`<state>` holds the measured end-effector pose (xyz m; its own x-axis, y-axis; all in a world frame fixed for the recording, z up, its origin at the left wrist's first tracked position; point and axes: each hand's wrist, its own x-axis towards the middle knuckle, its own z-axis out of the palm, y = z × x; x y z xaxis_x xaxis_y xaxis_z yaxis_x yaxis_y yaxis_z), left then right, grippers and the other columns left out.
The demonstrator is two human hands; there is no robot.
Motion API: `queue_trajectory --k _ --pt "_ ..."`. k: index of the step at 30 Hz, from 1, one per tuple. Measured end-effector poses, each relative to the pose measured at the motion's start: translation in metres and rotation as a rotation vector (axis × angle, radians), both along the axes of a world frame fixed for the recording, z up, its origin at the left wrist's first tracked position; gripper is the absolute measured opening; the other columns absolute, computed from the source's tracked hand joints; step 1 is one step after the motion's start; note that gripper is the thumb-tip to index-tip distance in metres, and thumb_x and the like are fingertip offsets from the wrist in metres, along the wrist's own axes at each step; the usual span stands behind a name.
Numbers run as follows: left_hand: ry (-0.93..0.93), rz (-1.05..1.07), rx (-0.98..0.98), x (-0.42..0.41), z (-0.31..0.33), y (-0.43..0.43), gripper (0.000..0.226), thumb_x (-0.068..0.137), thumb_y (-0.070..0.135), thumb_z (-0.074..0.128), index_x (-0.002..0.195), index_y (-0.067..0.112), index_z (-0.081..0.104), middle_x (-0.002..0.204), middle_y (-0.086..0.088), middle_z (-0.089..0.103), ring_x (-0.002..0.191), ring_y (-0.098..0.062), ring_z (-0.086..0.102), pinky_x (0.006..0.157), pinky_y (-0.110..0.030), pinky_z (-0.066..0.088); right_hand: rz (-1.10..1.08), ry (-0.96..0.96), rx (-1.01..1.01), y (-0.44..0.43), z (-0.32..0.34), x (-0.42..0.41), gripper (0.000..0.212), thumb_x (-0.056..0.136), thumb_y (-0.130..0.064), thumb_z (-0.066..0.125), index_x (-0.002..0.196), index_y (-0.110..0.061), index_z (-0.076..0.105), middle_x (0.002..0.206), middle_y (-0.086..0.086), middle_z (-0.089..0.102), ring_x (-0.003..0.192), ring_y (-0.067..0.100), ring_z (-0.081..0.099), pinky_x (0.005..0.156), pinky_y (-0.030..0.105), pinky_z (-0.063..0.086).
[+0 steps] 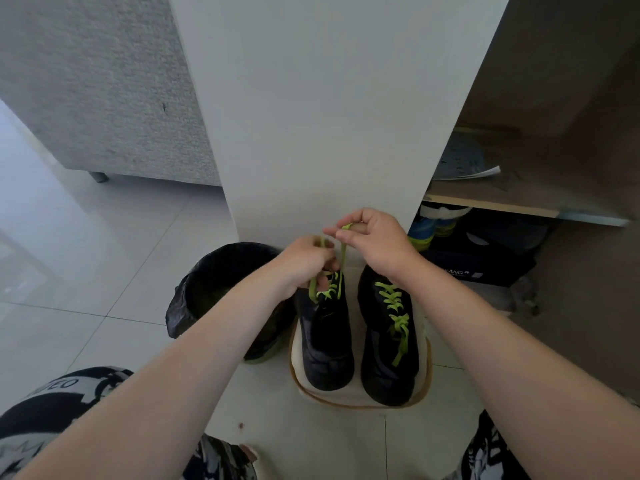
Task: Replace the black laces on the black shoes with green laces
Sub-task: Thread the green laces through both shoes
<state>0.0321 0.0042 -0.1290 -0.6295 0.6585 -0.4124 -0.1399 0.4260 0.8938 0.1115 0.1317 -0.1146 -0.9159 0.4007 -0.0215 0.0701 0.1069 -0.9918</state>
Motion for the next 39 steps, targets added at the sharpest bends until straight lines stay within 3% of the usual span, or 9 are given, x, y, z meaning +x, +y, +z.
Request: queue_trajectory --k 5,9,15,19,25,29,33,36,39 --pt "0.001 -0.275 0.001 -0.002 0.021 0.002 0.011 0.093 0.004 0.045 0.097 0.008 0.055 0.073 -0.003 0.056 0.042 -0.009 0.034 0.047 -0.027 0.036 0.060 0.051 0.072 -0.008 -0.006 -0.015 0.018 0.100 -0.001 0.055 0.091 -0.015 0.060 0.089 0.001 0.075 0.061 0.010 0.068 0.049 0.029 0.051" --pt "0.130 -0.287 -0.127 -0.012 0.023 -0.003 0.011 0.088 0.008 0.057 0.091 0.009 0.067 0.075 0.000 0.068 0.046 -0.009 0.038 0.046 -0.023 0.038 -0.013 -0.060 0.368 0.000 -0.017 -0.017 0.016 0.099 -0.011 0.057 0.094 -0.022 0.068 0.083 -0.009 0.071 0.067 0.004 0.064 0.063 0.017 0.048" --pt "0.857 -0.215 -0.213 -0.021 0.007 -0.012 0.023 0.077 0.006 0.067 0.086 0.027 0.069 0.092 0.006 0.060 0.074 -0.005 0.052 0.068 -0.017 0.040 0.199 -0.417 0.400 0.000 -0.011 -0.013 0.025 0.098 -0.015 0.054 0.089 -0.010 0.077 0.063 -0.007 0.068 0.038 0.001 0.043 0.045 0.020 0.030" --pt "0.386 -0.131 0.037 -0.023 -0.005 -0.016 0.030 0.094 0.007 0.051 0.116 0.026 0.059 0.074 0.008 0.064 0.065 -0.010 0.060 0.058 -0.017 0.042 0.375 -0.462 -0.183 0.002 0.001 -0.008 0.037 0.103 -0.022 0.039 0.085 -0.005 0.067 0.071 0.010 0.065 0.034 0.006 0.022 0.041 0.021 0.009" --pt "0.048 -0.449 0.118 -0.023 -0.017 -0.027 0.015 0.089 0.047 0.064 0.097 0.034 0.063 0.079 0.005 0.055 0.074 -0.014 0.049 0.070 -0.031 0.041 0.298 -0.350 -0.165 0.011 -0.009 -0.010 0.023 0.104 -0.014 0.049 0.093 -0.012 0.069 0.063 -0.001 0.060 0.036 0.004 0.022 0.043 0.018 0.009" --pt "0.021 0.090 0.305 -0.015 -0.016 -0.016 0.031 0.101 0.046 0.045 0.105 0.031 0.071 0.102 0.001 0.071 0.095 -0.015 0.065 0.086 -0.029 0.049 0.254 -0.334 -0.093 0.010 -0.017 -0.009 0.017 0.100 -0.009 0.054 0.097 -0.017 0.068 0.072 0.001 0.070 0.037 0.006 0.019 0.041 0.016 0.012" --pt "-0.452 0.583 0.734 -0.020 -0.010 -0.018 0.043 0.108 0.028 0.031 0.069 0.016 0.047 0.064 -0.002 0.050 0.056 -0.018 0.058 0.051 -0.023 0.047 0.252 -0.314 -0.046 0.006 -0.015 -0.007 0.013 0.100 -0.012 0.058 0.111 -0.013 0.065 0.071 -0.003 0.069 0.036 0.004 0.026 0.037 0.018 0.016" --pt "-0.250 0.517 0.419 -0.047 -0.008 -0.040 0.039 0.106 0.031 0.032 0.071 0.018 0.043 0.058 0.001 0.035 0.033 -0.007 0.023 0.034 -0.013 0.016 0.197 -0.479 0.346 0.026 -0.010 0.001 0.020 0.089 -0.026 0.075 0.108 -0.020 0.074 0.081 -0.011 0.067 0.068 0.000 0.060 0.058 0.014 0.041" --pt "0.090 0.037 -0.199 -0.052 -0.002 -0.056 0.039 0.103 0.032 0.036 0.082 0.012 0.061 0.065 -0.004 0.062 0.034 -0.008 0.025 0.041 -0.016 0.019 0.299 -0.783 0.704 0.049 -0.006 0.014 0.014 0.084 -0.035 0.079 0.093 -0.024 0.080 0.088 -0.007 0.072 0.090 0.013 0.065 0.075 0.028 0.051"
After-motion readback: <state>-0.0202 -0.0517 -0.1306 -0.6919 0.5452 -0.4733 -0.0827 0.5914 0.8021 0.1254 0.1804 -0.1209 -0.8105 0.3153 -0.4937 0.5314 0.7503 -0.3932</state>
